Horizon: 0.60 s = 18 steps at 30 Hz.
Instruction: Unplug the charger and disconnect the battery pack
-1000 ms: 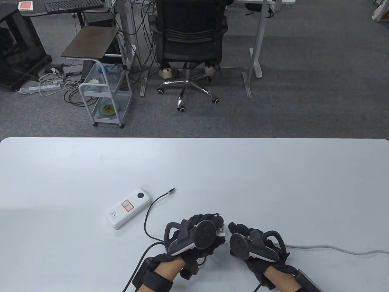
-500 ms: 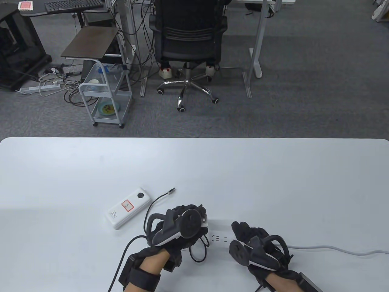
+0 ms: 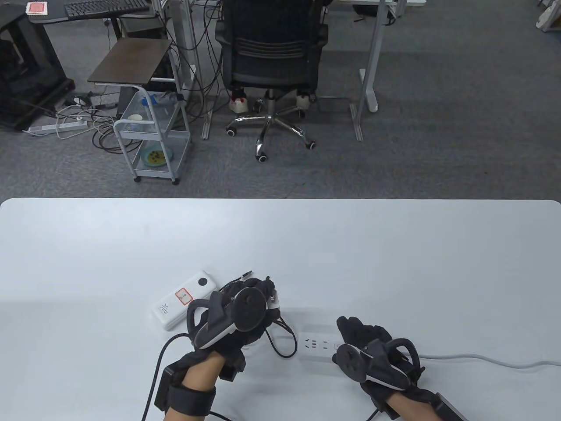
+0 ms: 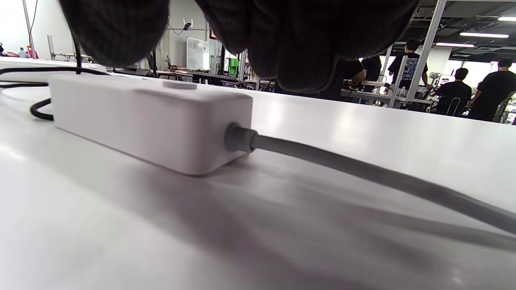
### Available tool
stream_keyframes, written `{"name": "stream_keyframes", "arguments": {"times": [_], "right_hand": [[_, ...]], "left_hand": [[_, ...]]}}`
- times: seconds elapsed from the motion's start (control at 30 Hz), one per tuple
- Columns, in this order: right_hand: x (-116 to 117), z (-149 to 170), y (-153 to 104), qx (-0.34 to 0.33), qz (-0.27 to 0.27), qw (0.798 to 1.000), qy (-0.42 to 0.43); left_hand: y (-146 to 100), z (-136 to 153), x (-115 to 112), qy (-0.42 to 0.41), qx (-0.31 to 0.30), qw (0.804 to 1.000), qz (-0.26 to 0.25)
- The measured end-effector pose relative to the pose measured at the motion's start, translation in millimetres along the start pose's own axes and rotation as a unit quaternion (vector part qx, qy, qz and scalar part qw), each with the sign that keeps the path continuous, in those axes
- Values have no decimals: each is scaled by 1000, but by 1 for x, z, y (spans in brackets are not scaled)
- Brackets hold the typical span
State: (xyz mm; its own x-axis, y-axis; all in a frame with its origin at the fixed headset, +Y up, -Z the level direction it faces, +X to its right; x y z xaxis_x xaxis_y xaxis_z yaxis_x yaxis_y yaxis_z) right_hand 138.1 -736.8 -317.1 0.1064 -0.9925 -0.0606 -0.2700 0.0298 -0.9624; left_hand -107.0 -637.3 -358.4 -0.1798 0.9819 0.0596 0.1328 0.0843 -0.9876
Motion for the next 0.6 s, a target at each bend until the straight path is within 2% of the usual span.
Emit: {"name": "stream_keyframes", "arguments": {"times": [0.17, 0.37, 0.5, 0.6], "right_hand": [[0, -1, 0, -3, 3, 1000, -2], [1, -1, 0, -6, 3, 1000, -5], [5, -2, 2, -8, -7, 1000, -6], [5, -3, 2, -11, -8, 1000, -11]], "left_hand": [[0, 27, 13, 21, 42, 999, -11], [2, 52, 15, 56, 93, 994, -5], [8, 63, 1, 73, 116, 990, 30], [13, 64, -20, 108, 122, 984, 68]]}}
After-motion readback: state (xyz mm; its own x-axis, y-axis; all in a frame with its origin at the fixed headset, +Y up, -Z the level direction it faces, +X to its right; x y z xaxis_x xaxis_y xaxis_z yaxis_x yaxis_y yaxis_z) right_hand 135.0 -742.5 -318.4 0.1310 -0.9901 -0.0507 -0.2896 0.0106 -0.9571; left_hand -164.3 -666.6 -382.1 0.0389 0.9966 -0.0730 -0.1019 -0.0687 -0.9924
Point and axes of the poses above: the tracker on the back of each hand, its own z axis roughly to the little-finger side, its own y axis roughly from the wrist to the fingertips, x = y × z, the point moved 4 cm from there along y, roughly from the wrist to the fingertips, and after that the axes turned 5 degrees about x, right-handed, at the moved point
